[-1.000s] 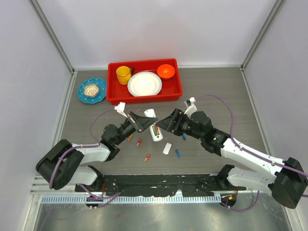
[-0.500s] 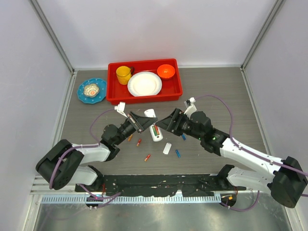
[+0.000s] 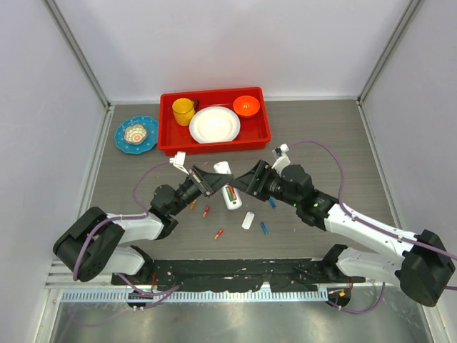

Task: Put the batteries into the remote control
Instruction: Load the battery into the remote control.

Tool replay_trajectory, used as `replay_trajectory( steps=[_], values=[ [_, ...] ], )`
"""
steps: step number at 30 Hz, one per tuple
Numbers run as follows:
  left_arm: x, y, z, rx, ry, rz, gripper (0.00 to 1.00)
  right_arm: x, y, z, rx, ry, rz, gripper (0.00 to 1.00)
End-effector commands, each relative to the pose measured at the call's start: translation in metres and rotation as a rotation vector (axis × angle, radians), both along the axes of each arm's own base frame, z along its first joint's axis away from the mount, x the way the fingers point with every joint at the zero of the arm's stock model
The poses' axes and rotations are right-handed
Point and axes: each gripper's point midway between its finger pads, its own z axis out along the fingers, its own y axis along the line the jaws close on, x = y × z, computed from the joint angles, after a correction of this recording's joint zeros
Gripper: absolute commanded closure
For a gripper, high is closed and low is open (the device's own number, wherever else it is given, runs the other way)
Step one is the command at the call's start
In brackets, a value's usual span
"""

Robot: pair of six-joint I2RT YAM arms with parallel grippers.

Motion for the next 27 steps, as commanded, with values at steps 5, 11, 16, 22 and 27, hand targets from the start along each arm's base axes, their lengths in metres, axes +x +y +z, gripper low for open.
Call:
replay_trajectory(
  steps=[5, 11, 16, 22, 27],
  values=[
    [-0.016, 0.011, 0.080, -0.195, -0.261, 0.003, 1.00, 0.002, 0.002, 0.001, 0.021, -0.013, 0.004, 0.30],
    [-0.016, 0.012, 0.084, -0.203, -0.269, 0.008, 1.00, 0.000, 0.001, -0.005, 0.013, 0.000, 0.005, 0.32],
    [-0.015, 0.013, 0.086, -0.207, -0.271, 0.013, 1.00, -0.002, -0.001, -0.009, 0.011, 0.007, 0.006, 0.32],
    [-0.016, 0.014, 0.089, -0.215, -0.276, 0.015, 1.00, -0.003, -0.002, -0.012, 0.008, 0.011, 0.004, 0.34],
    [-0.016, 0.014, 0.091, -0.220, -0.278, 0.018, 1.00, -0.005, -0.004, -0.015, 0.006, 0.015, 0.002, 0.35]
  ],
)
